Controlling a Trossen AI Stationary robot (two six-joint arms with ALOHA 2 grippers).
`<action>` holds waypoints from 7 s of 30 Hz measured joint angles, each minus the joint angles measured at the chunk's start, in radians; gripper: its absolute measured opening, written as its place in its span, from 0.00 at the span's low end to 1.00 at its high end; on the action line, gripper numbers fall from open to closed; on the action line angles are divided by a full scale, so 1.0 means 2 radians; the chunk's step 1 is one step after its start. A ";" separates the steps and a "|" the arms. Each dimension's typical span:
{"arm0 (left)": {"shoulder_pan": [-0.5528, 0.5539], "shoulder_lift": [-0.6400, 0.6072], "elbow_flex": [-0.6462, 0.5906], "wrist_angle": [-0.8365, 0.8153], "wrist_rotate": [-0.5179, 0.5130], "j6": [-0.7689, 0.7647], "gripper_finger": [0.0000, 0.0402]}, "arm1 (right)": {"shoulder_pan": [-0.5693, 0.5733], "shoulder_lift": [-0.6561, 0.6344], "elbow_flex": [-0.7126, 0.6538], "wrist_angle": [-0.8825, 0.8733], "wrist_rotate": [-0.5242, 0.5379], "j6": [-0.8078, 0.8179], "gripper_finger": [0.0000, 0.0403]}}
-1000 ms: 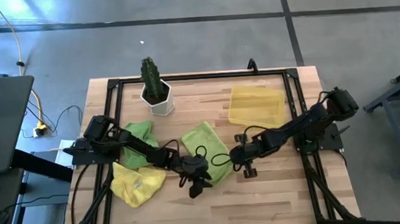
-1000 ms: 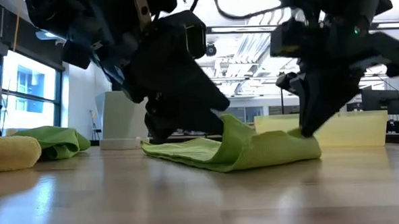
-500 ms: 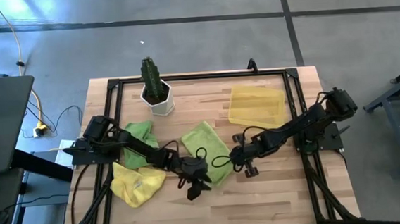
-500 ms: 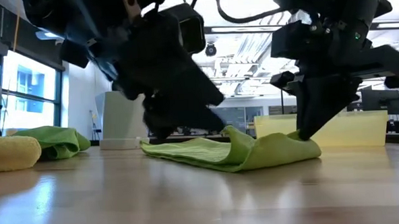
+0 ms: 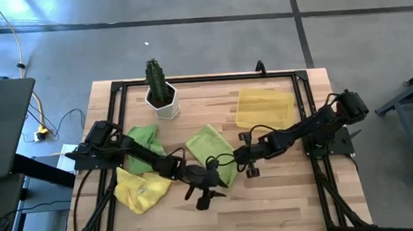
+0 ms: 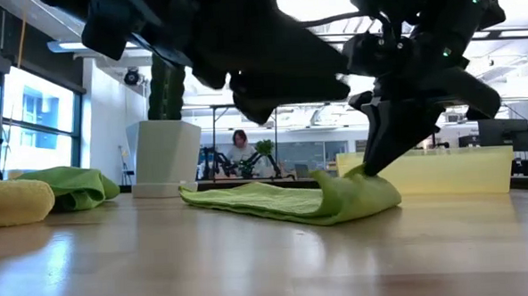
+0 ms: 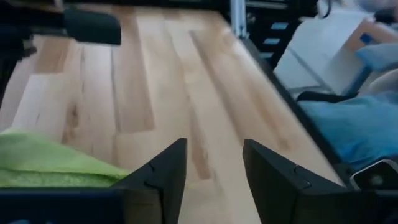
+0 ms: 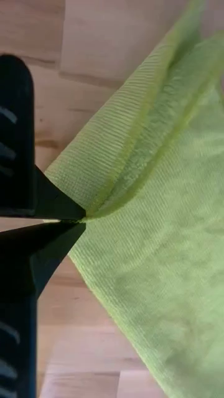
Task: Roll microfiber towels into tight, uniform cylinder then place into a basket
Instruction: Roll the light green microfiber cloth
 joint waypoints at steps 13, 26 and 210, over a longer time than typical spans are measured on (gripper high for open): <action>0.006 0.000 0.001 -0.021 -0.037 0.000 0.34 | -0.014 0.000 0.000 -0.008 -0.008 0.012 0.00; 0.020 0.003 0.001 -0.023 -0.048 -0.012 0.34 | -0.017 0.013 0.000 -0.012 -0.008 0.034 0.00; -0.006 0.054 0.141 -0.447 -0.165 -0.172 0.39 | -0.074 0.037 -0.073 0.178 -0.181 0.065 0.00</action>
